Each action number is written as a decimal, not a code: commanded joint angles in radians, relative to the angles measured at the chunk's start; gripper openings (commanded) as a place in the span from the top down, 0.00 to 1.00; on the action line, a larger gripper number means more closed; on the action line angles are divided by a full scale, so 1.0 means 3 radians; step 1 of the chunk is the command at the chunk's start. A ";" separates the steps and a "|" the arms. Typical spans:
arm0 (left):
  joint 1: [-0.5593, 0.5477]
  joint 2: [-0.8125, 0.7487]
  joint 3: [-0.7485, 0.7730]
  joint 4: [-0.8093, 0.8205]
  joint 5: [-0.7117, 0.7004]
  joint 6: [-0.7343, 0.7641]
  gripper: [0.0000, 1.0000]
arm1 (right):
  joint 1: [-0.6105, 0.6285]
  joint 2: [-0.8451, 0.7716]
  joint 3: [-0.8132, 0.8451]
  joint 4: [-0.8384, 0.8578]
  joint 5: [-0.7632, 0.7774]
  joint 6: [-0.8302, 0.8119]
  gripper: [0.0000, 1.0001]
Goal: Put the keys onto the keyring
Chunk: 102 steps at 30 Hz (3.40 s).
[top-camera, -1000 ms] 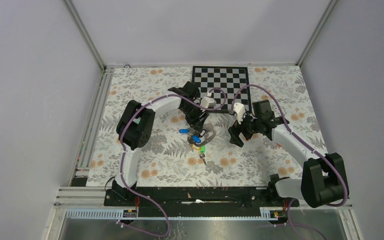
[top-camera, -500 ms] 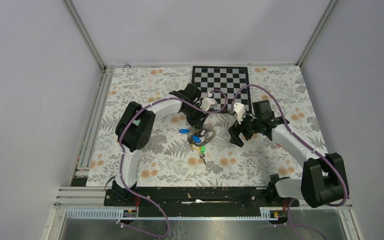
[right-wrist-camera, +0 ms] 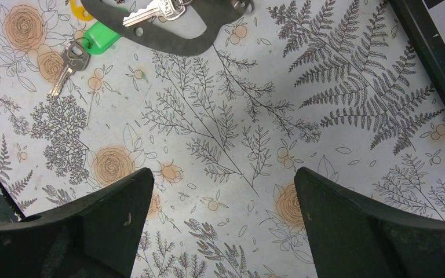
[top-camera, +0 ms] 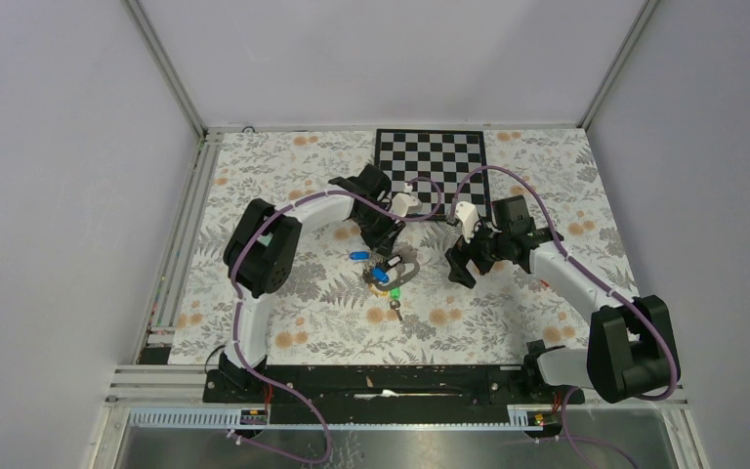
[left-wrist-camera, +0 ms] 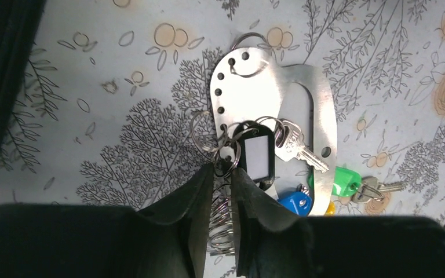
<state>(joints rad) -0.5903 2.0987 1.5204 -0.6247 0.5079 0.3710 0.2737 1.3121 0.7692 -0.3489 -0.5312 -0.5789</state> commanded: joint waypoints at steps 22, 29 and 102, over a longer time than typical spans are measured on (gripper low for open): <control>0.0153 0.0001 0.0385 -0.0418 0.0419 0.0072 0.71 | -0.0017 0.0135 0.0097 -0.0086 -0.0019 -0.0065 0.01; 0.0153 0.0042 0.0412 -0.0434 0.0289 0.0137 0.65 | -0.0015 0.0152 0.0101 -0.0099 -0.0024 -0.0082 0.01; -0.0221 -0.1181 0.0509 -0.0569 0.0468 0.0700 1.00 | 0.0077 0.0075 0.1061 -0.0010 -0.1519 0.0604 0.01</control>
<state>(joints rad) -0.6434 1.8439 1.6421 -0.8505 0.5823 0.6174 0.2836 1.3399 1.0092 -0.3950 -0.8639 -0.4648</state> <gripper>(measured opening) 0.010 0.990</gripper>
